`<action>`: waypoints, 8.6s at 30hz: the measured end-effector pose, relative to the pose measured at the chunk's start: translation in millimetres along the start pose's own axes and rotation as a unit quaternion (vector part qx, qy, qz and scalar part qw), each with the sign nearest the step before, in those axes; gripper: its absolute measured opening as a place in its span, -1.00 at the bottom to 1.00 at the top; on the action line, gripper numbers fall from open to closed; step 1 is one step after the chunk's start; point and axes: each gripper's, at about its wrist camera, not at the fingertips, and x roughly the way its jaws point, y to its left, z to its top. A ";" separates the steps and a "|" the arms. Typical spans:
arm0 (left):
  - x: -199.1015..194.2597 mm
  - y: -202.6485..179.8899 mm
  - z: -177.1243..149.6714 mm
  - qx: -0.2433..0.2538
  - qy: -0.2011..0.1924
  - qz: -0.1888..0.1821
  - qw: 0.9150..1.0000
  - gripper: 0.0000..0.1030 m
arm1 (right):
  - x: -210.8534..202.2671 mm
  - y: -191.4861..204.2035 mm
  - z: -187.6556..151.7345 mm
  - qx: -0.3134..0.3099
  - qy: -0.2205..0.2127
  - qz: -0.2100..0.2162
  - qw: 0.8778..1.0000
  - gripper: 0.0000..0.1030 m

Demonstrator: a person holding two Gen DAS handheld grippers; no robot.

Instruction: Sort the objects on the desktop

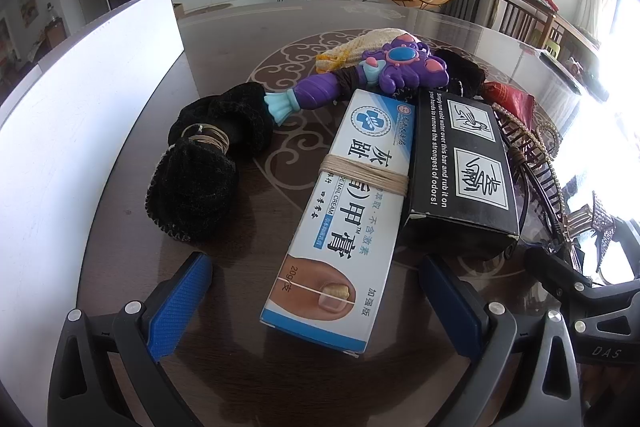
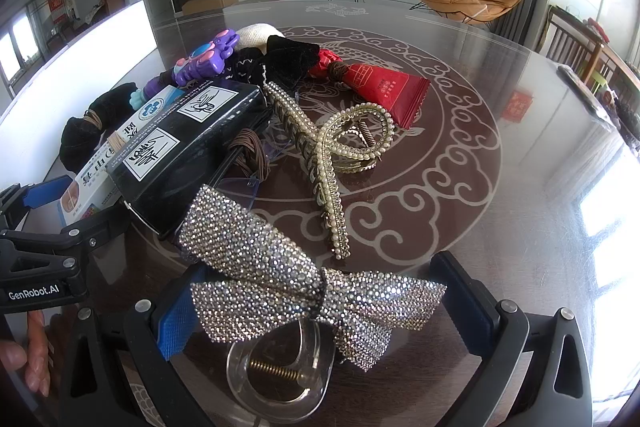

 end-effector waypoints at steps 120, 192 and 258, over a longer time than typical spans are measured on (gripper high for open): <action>1.9 2.2 0.2 -0.002 -0.001 0.002 1.000 1.00 | -0.8 -0.1 -0.5 0.000 0.000 0.000 1.000 1.00; -16.5 15.1 -0.5 0.069 0.000 -0.070 0.995 -0.19 | -61.3 -51.4 -74.4 0.025 0.009 0.033 0.999 1.00; -140.9 308.9 -57.0 -0.231 -0.023 0.058 0.971 0.01 | -82.6 342.6 88.9 -0.209 -0.025 0.318 0.924 0.76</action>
